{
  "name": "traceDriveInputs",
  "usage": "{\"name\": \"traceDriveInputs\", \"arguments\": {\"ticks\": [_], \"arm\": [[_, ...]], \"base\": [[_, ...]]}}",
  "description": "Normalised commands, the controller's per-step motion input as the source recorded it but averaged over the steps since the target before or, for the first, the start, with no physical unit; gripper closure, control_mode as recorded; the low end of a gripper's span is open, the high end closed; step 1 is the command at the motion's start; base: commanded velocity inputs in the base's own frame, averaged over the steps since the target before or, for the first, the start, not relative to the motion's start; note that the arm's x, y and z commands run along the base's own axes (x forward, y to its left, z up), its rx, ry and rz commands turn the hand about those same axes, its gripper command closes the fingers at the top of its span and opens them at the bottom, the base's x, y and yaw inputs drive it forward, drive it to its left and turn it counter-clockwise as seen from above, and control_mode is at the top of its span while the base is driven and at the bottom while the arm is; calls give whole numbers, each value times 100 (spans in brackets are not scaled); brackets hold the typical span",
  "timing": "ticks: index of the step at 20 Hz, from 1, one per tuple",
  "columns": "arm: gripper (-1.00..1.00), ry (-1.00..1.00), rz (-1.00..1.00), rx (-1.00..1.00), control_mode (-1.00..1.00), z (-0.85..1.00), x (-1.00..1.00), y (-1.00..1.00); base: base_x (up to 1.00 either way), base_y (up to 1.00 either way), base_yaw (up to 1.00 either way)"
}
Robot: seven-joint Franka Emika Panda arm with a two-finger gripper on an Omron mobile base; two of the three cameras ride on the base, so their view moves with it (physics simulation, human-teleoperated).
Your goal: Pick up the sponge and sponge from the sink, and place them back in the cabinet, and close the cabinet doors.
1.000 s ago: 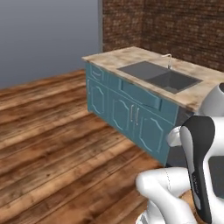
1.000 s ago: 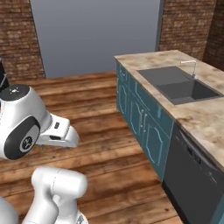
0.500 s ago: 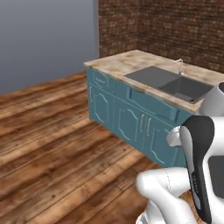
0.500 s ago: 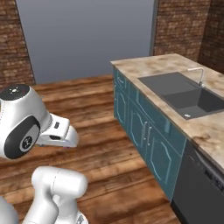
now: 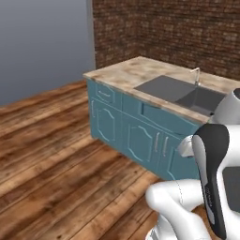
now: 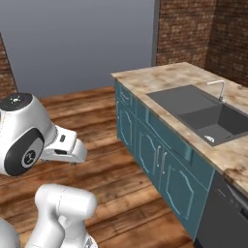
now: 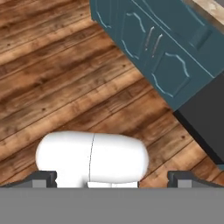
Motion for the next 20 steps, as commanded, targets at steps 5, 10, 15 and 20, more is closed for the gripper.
{"name": "traceDriveInputs", "arguments": {"ticks": [5,10,15,20], "arm": [[-100,0,0,0,100,0,0,0],[-100,0,0,0,100,0,0,0],[-100,0,0,0,100,0,0,0],[-100,0,0,0,100,0,0,0]], "base": [[72,2,-27],[69,8,-29],[66,17,-30],[61,22,-29]]}}
